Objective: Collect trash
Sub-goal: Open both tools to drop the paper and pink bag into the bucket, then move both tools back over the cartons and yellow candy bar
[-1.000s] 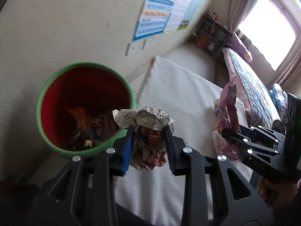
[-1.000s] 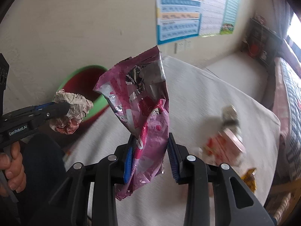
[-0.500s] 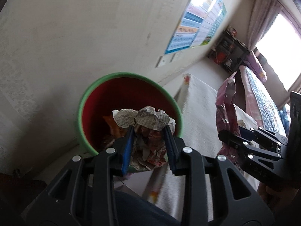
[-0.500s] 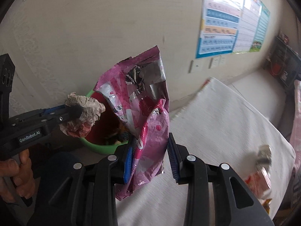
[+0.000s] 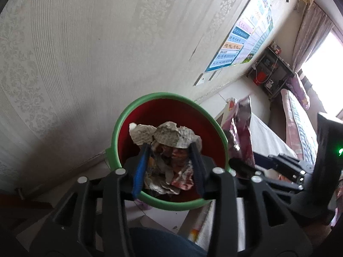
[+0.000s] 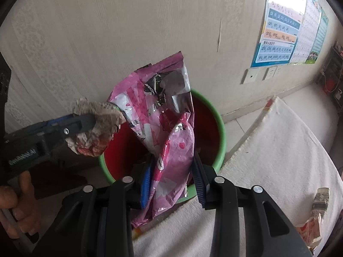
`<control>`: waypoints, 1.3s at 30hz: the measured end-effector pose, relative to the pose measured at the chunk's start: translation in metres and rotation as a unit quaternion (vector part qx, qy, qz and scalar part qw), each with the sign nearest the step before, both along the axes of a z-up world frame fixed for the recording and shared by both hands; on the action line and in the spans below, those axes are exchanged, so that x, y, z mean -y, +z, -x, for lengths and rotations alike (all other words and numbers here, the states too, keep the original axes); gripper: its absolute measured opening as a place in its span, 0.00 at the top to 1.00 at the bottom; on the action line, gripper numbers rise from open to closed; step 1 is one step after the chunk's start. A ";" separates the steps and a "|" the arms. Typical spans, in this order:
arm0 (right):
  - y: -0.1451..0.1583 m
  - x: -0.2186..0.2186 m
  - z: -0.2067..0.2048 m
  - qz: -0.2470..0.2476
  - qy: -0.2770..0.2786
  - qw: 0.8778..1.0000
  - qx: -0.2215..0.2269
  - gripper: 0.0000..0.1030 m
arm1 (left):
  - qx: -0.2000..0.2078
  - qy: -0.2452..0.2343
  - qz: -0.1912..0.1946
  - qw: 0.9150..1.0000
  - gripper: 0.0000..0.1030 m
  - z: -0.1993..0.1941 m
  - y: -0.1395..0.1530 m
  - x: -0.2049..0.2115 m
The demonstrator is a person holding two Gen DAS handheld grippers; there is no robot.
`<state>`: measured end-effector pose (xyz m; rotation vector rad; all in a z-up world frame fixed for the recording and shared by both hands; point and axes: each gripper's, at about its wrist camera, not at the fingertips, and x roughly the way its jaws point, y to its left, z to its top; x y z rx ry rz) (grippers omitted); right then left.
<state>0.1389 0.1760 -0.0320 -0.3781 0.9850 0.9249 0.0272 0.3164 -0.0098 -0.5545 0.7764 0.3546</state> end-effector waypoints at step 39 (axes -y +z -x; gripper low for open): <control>0.021 0.262 -0.025 0.011 -0.181 0.983 0.025 0.12 | -0.016 -0.135 -0.013 0.991 0.05 -0.076 -0.003 0.206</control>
